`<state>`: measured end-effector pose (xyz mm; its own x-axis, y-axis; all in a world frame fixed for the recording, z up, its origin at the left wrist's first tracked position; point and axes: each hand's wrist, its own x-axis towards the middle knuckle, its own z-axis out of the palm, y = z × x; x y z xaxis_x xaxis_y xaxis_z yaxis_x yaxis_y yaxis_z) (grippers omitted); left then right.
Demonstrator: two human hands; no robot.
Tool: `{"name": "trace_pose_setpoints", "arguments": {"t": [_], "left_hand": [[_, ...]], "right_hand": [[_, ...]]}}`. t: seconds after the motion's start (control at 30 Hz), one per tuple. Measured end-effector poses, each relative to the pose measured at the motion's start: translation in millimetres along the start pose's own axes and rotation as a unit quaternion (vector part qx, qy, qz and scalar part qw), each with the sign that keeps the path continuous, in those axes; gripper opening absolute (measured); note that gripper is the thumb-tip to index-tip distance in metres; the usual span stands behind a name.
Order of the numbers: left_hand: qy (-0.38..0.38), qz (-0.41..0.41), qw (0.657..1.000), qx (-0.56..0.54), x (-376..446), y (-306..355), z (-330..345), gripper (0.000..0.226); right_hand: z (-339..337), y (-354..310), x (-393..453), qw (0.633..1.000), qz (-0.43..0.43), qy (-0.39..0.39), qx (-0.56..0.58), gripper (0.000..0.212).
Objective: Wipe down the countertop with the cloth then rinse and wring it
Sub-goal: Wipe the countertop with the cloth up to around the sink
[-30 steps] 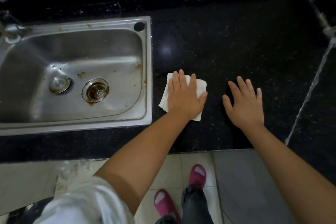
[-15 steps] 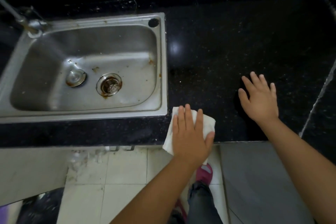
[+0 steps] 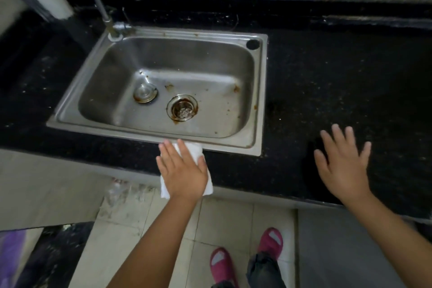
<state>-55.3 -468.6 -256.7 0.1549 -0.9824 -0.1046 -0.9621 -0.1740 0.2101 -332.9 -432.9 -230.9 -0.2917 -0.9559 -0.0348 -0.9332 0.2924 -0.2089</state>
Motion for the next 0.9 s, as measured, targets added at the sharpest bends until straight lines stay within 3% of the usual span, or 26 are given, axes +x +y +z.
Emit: {"name": "trace_pose_setpoints", "arguments": {"t": [0.07, 0.2, 0.33, 0.43, 0.57, 0.7, 0.8, 0.87, 0.9], "left_hand": [[-0.002, -0.033, 0.999, -0.007, 11, -13, -6, 0.082], [-0.004, -0.017, 1.0, -0.006, 16, -20, -6, 0.08], [0.021, 0.107, 0.993, 0.036, 8, -7, 5, 0.067], [0.002, 0.2, 0.98, 0.025, -4, 26, 9, 0.059], [-0.042, 0.302, 0.952, 0.03, -7, 66, 12, 0.051], [-0.103, 0.42, 0.9, 0.054, -13, 106, 21, 0.056], [-0.12, 0.402, 0.906, 0.061, -8, 145, 20, 0.064], [-0.086, 0.403, 0.909, 0.06, 8, 165, 21, 0.082], [-0.107, 0.397, 0.909, 0.068, 19, 173, 22, 0.088]], "right_hand": [[17, -25, -14, 0.999, -0.02, -0.026, 0.0, 0.061], [37, -45, -26, 0.999, 0.011, -0.04, -0.035, 0.064], [39, -43, -26, 1.0, 0.012, -0.004, -0.006, 0.065], [36, -41, -29, 0.994, 0.011, 0.04, 0.101, 0.066], [20, -27, -28, 0.951, 0.073, 0.072, 0.293, 0.061], [8, 7, -19, 0.962, 0.071, 0.082, 0.249, 0.066], [1, 32, -6, 0.972, 0.083, 0.049, 0.214, 0.052], [0, 41, 3, 0.983, 0.071, 0.007, 0.167, 0.048], [1, 44, 9, 0.989, 0.06, -0.013, 0.137, 0.049]]}}
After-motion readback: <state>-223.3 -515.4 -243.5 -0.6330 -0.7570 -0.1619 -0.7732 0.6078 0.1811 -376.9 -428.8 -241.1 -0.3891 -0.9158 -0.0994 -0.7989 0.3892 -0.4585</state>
